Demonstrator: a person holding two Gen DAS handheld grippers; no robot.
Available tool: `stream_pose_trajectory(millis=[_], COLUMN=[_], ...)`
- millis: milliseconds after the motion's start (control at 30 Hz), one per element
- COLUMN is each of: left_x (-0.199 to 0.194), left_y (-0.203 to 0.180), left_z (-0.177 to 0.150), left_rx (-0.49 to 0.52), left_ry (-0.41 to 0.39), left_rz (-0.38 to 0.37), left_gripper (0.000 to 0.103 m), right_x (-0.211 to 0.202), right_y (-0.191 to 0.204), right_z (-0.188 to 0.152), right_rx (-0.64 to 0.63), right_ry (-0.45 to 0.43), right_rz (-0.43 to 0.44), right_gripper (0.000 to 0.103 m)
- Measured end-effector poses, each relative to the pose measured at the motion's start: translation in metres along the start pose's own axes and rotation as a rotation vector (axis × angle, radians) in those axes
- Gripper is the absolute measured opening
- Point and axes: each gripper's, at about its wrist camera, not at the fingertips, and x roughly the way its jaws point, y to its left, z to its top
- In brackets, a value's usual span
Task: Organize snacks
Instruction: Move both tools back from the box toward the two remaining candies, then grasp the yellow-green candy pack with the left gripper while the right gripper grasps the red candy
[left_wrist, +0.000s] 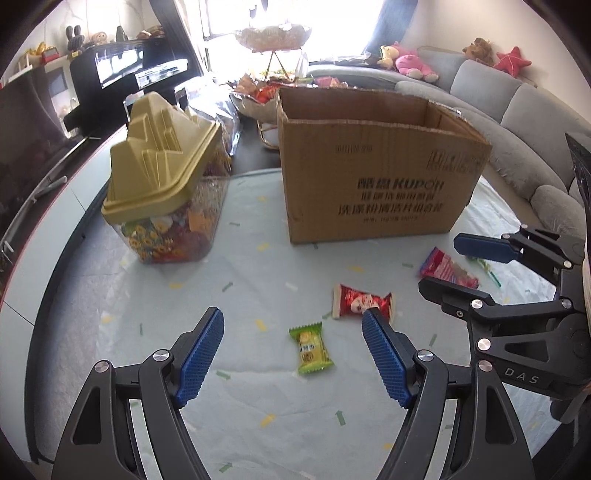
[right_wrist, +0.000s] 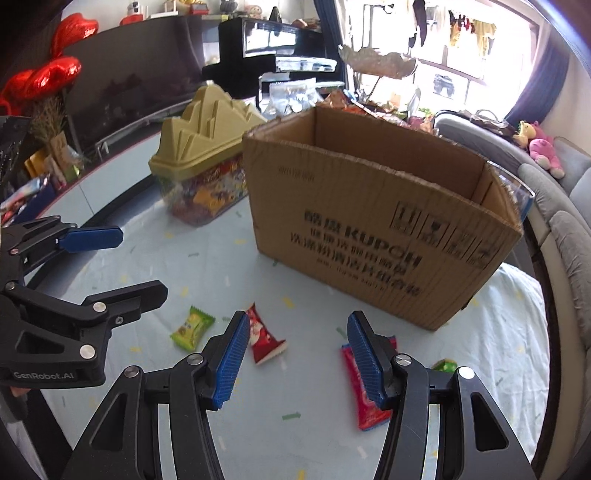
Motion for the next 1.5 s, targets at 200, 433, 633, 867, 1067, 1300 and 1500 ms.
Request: stream_pose_trajectory(millis=[200,433,633,867,1067,1300,1500], left_x=[0.019,0.043,0.059,0.079,0.082,0.084,0.082], left_y=[-0.001,0.003,0.004,0.005,0.008,0.02,0.028], left_z=[-0.018,-0.026,-0.028,-0.029,-0.028,-0.027,-0.027], left_rx=[-0.02,-0.034,-0.068,-0.119,-0.131,-0.154,-0.161], left_ry=[0.04,0.083,0.102,0.134,0.115,0.115,0.106], left_rz=[-0.028,-0.049,-0.064,-0.087,-0.074,-0.096,-0.091], left_gripper=[0.077,0.065,0.052,0.047,0.027,0.023,0.023], right_x=[0.011,0.026,0.045,0.058,0.066,0.082,0.096], right_y=[0.008,0.016,0.02,0.021,0.021,0.024,0.029], right_z=[-0.01,-0.016,-0.014,-0.008,-0.009,-0.01,-0.004], right_rx=[-0.06,-0.107,-0.109,-0.116,-0.109,-0.102,-0.114], right_ry=[0.044,0.084,0.123,0.146,0.16,0.19,0.207], right_rz=[0.019,0.029,0.057,0.058,0.064,0.067,0.055], right_gripper=[0.056,0.056,0.056,0.055,0.055,0.054,0.045])
